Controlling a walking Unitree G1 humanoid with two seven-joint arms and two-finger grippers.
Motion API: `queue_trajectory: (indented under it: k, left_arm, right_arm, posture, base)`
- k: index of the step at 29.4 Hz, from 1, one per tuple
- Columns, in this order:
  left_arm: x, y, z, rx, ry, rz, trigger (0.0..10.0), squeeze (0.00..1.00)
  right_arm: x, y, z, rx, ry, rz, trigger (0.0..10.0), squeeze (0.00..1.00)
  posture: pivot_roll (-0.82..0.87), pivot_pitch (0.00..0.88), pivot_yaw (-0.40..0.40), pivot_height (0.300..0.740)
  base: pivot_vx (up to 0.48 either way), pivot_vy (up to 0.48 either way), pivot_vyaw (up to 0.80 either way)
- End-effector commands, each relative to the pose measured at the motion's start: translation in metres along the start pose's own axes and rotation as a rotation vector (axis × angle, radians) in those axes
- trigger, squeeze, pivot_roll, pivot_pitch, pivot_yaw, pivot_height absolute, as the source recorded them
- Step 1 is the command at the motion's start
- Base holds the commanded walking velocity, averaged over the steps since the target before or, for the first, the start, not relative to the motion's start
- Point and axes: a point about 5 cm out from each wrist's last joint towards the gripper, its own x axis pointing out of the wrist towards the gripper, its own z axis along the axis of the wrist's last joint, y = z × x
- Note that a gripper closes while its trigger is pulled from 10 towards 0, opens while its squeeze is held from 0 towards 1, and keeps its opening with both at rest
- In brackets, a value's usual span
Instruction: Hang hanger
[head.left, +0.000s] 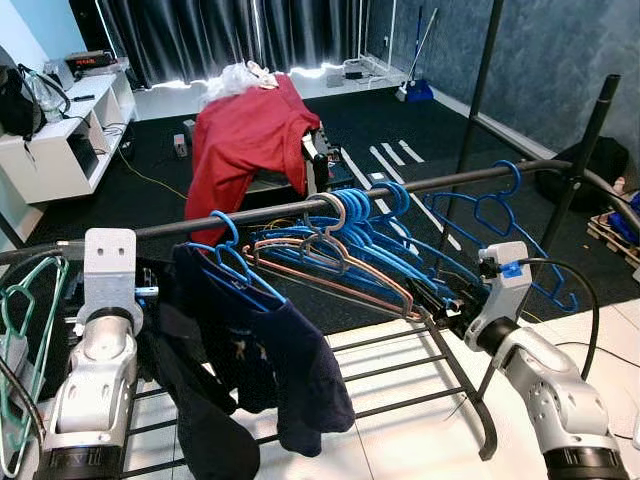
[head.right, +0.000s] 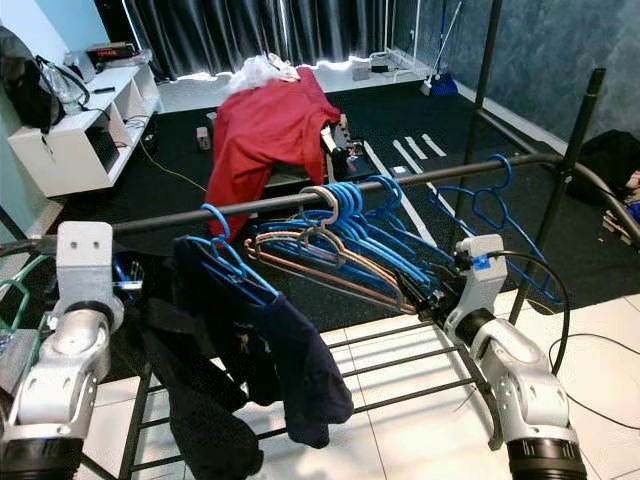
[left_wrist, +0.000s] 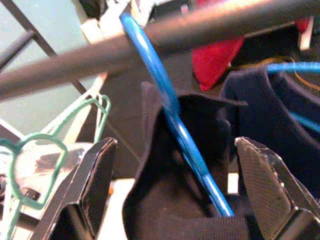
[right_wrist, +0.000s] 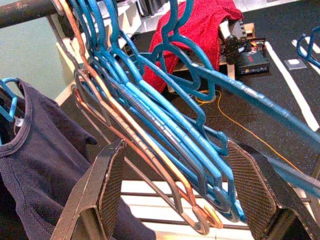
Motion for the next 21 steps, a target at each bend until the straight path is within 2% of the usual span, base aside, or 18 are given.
queue_trajectory:
  k: [1, 4, 9, 20, 21]
  left_arm:
    - [0.001, 0.005, -0.01, 0.048, 0.053, 0.004, 10.0, 0.0]
    - [0.001, 0.005, -0.012, 0.059, 0.068, -0.001, 10.0, 0.0]
    - [-0.002, 0.004, -0.026, 0.132, 0.16, -0.05, 10.0, 0.0]
    - [-0.003, 0.0, -0.033, 0.157, 0.211, -0.108, 10.0, 0.0]
    - [-0.003, 0.0, -0.033, 0.152, 0.211, -0.112, 7.6, 0.0]
  right_arm:
    - [-0.001, 0.003, -0.002, 0.024, -0.003, 0.007, 10.0, 0.0]
    - [-0.001, 0.003, -0.002, 0.025, -0.003, 0.007, 10.0, 0.0]
    - [-0.001, 0.003, -0.003, 0.025, 0.0, 0.008, 10.0, 0.0]
    - [0.0, 0.002, -0.002, 0.027, -0.001, 0.0, 10.0, 0.0]
    - [0.0, 0.002, -0.002, 0.028, -0.001, -0.002, 10.0, 0.0]
  posture:
    - [-0.13, 0.0, 0.066, 0.735]
    - [-0.13, 0.0, 0.067, 0.735]
    - [-0.13, 0.0, 0.07, 0.735]
    - [-0.12, 0.0, 0.069, 0.735]
    - [-0.12, 0.0, 0.068, 0.735]
  base:
    - [0.0, 0.0, 0.0]
    - [0.0, 0.0, 0.0]
    - [0.0, 0.0, 0.0]
    - [0.0, 0.0, 0.0]
    - [0.0, 0.0, 0.0]
